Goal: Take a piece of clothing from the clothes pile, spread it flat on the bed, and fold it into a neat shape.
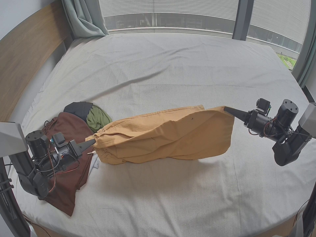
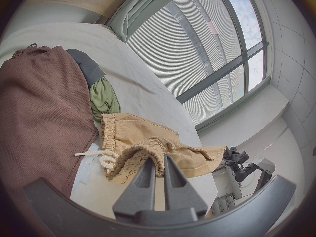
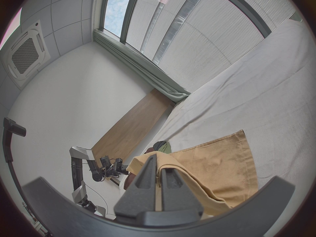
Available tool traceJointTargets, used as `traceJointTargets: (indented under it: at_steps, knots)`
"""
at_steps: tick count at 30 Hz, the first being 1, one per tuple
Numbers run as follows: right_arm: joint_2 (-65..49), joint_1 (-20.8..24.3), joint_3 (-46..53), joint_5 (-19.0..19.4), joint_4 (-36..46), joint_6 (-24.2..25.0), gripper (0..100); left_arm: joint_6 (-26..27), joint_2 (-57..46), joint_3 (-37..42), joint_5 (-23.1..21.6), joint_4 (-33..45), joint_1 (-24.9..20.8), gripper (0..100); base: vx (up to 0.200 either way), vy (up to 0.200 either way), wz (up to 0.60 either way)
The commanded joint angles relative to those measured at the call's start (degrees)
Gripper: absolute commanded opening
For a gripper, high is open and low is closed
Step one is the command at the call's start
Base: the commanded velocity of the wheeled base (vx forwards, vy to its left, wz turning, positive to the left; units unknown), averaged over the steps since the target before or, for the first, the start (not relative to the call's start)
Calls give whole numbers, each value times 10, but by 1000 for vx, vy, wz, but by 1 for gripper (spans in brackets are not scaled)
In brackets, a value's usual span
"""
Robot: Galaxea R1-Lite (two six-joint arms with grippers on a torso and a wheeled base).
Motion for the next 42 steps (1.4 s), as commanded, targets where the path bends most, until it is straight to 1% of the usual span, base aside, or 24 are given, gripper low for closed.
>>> traceJointTargets:
  at_steps: [1, 5, 10, 14, 24, 30, 35, 42]
  knots:
    - [35, -8, -23, 0, -1, 0, 0, -6, 10, -15, 5, -1, -5, 0, 0, 0, 0]
    - [48, -9, -35, 0, -1, 1, 0, -5, 16, -17, 6, -1, -5, 0, 0, 0, 0]
    - [75, -6, -75, -1, -5, 1, 0, -6, 20, -37, 11, -1, -2, 0, 0, 0, 0]
    - [107, -4, -119, -3, -2, 1, 0, -20, 28, -62, 29, -1, -2, 0, 0, 0, 0]
    - [143, -3, -154, -3, -1, 1, 0, -26, 56, -92, 36, -1, -2, 0, 0, 0, 0]
    - [160, -5, -187, -3, 1, 2, 0, -32, 74, -110, 51, -1, -2, 0, 0, 0, 0]
    - [177, -8, -222, -3, 27, 2, 0, -43, 86, -134, 59, -1, -2, 0, 0, 0, 0]
    - [199, -6, -260, -5, 38, 2, 0, -44, 99, -153, 60, -1, 2, 0, 0, 0, 0]
